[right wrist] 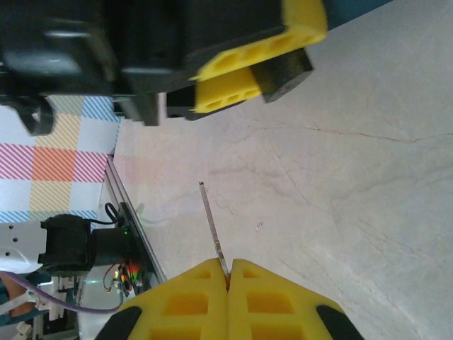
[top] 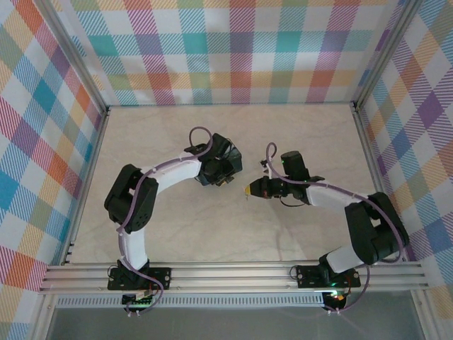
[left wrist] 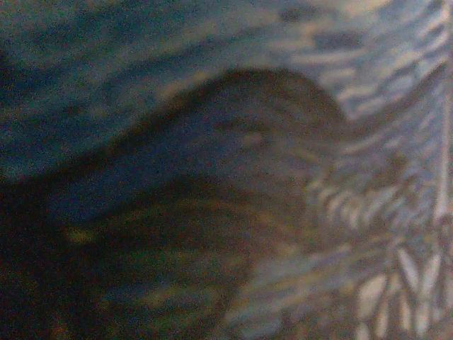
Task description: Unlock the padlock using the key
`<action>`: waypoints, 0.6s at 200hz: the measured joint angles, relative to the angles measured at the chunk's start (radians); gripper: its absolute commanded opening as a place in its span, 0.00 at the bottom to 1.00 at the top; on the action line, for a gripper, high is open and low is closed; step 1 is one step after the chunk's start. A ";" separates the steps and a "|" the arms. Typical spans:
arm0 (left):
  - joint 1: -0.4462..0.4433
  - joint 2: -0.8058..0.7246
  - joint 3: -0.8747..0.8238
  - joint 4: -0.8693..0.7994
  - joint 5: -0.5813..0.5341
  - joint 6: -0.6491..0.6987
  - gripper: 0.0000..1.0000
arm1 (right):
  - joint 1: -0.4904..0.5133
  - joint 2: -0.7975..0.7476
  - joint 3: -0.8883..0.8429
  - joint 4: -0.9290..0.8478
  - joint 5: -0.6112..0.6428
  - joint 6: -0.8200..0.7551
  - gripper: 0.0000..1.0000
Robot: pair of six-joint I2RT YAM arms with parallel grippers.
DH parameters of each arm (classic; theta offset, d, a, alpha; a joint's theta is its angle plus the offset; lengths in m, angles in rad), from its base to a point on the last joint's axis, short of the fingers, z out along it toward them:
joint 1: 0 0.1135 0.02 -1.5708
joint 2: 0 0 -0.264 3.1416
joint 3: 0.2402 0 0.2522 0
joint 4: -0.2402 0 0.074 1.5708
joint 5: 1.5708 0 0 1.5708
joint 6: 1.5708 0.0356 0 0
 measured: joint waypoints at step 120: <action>0.054 -0.084 -0.078 0.098 0.256 -0.030 0.10 | 0.011 0.069 -0.023 0.189 -0.001 0.130 0.00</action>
